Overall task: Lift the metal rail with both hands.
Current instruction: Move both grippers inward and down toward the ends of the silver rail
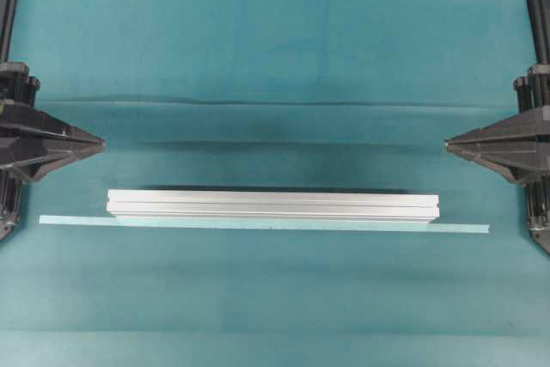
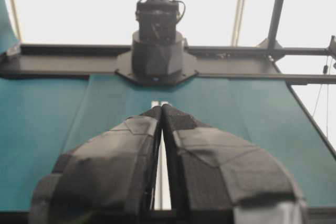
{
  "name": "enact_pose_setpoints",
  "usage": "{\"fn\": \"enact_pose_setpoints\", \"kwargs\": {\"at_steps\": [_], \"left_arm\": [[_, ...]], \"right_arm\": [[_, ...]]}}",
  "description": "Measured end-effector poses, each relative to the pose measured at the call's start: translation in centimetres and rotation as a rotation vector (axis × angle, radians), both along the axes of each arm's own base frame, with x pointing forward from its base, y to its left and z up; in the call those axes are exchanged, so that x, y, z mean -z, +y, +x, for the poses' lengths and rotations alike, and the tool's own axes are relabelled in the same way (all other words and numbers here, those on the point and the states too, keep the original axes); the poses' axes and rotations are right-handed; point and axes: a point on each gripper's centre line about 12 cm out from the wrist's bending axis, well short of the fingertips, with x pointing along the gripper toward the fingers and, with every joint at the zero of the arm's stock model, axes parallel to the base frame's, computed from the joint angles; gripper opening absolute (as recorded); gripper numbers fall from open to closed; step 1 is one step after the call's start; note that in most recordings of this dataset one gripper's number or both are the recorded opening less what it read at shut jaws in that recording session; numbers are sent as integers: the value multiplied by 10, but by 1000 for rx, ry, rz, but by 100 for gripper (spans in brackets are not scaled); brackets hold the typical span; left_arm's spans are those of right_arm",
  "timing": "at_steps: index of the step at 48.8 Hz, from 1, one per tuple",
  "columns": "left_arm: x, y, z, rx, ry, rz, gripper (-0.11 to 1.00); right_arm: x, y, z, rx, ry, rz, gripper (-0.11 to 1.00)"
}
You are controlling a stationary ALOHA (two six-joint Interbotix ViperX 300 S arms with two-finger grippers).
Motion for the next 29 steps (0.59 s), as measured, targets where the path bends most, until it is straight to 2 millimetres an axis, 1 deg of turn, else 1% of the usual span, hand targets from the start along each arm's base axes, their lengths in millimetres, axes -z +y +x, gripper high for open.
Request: {"fn": "enact_pose_setpoints", "kwargs": {"at_steps": [2,5,8,13,21,29], "left_arm": [[0,0,1,0,20,-9,13],[1,0,4,2,61,-38,4],[-1,0,6,2,89,-57,-1],[-9,0,11,2,103,-58,-1],[-16,0,20,3,115,-57,-1],[-16,-1,37,3,189,-56,-1]], "right_arm": [[0,0,0,0,0,3,15],[0,-1,2,6,6,42,10],[-1,-3,4,13,15,112,8],[1,-4,6,16,43,175,8],[3,-3,9,14,106,194,8],[5,-1,20,12,263,197,8]]}}
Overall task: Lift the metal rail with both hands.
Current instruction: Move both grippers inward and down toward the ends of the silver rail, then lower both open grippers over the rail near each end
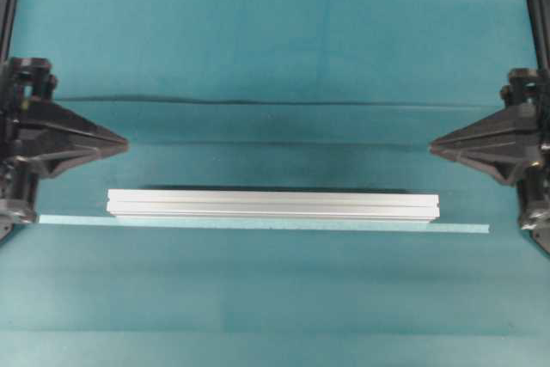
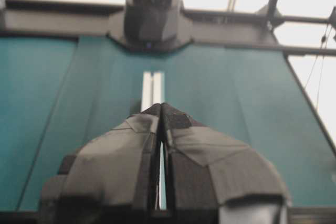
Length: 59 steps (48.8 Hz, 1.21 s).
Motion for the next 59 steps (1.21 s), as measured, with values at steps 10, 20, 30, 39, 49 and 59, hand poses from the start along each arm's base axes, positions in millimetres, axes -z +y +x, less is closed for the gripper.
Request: {"fn": "enact_pose_setpoints", "kwargs": {"at_steps": [10,20,30,39,49,59], "left_arm": [[12,0,22,-3,216,2,-1],[5,1,33,-6,334,1,-1],[7,0,44,-7,469,5,-1],[19,1,57,-11,624,6,-1],[39,3,73,-18,804,7,-1],[59,10,87,-28,905,18,-1]], "right_arm": [[4,2,11,-21,223,5,8],[8,4,28,-40,409,10,8],[19,6,54,-56,626,15,8],[31,7,83,-71,820,19,8],[45,0,106,-71,983,-12,8],[52,-4,117,-82,1056,-28,8]]}}
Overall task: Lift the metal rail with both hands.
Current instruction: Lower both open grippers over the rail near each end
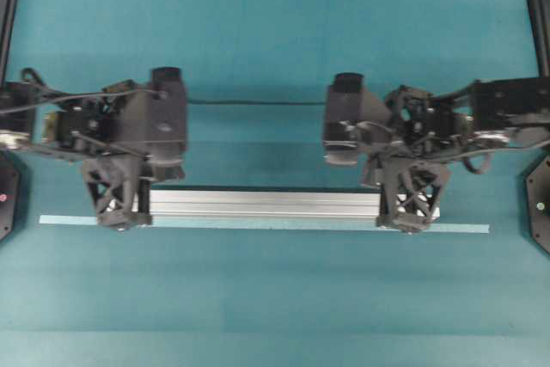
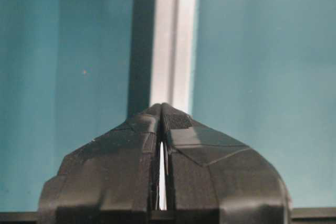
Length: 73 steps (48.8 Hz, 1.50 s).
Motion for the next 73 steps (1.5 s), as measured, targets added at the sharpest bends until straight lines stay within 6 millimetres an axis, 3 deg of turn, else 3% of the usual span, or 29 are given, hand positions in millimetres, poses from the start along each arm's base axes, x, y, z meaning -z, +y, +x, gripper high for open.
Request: {"fn": "enact_pose_setpoints", "kwargs": {"at_steps": [7,12,24,29,62,73], "left_arm": [[4,-2,4,47,16,24,0],[7,-2,5,56,26,29,13],[15,-3,6,65,49,34,83],[22,-8,7,82,69,34,98],[68,-7,20,70,177,22,99],[82,-1,22,38,160,14,99]], "right_arm": [[4,0,4,-31,14,-10,8],[7,0,5,-44,24,-14,16],[9,0,6,-50,32,-15,83],[10,2,6,-59,32,-18,99],[30,10,13,-79,82,-10,100],[52,13,13,-72,105,-7,100]]}}
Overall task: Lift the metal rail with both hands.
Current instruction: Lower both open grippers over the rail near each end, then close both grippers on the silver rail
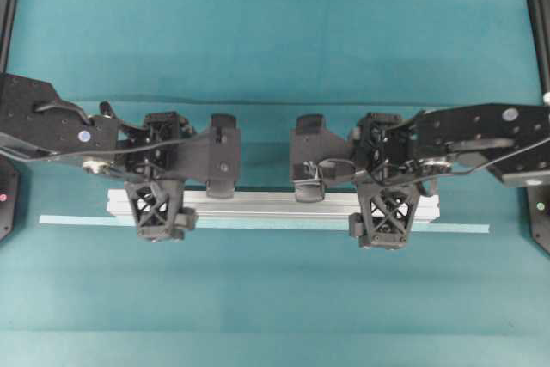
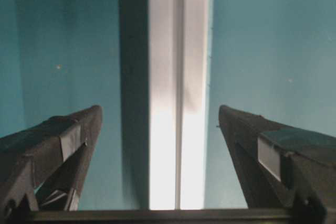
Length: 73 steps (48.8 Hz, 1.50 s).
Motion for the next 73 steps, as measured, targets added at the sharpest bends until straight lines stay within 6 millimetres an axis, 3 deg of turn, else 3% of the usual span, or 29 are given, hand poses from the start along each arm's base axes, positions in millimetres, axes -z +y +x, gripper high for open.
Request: {"fn": "enact_pose_setpoints", "kwargs": {"at_steps": [29,51,73], "left_arm": [[36,-2,9,2,26,-4,99],[62,-1,10,-2,70,-5,99],[69,-1,6,-2,83,-6,99]], "right_arm": [[32,2,-1,20,-25,1,100],[73,1,-6,27,-8,-6,100],[79,-4,-4,41,-20,-7,100]]}}
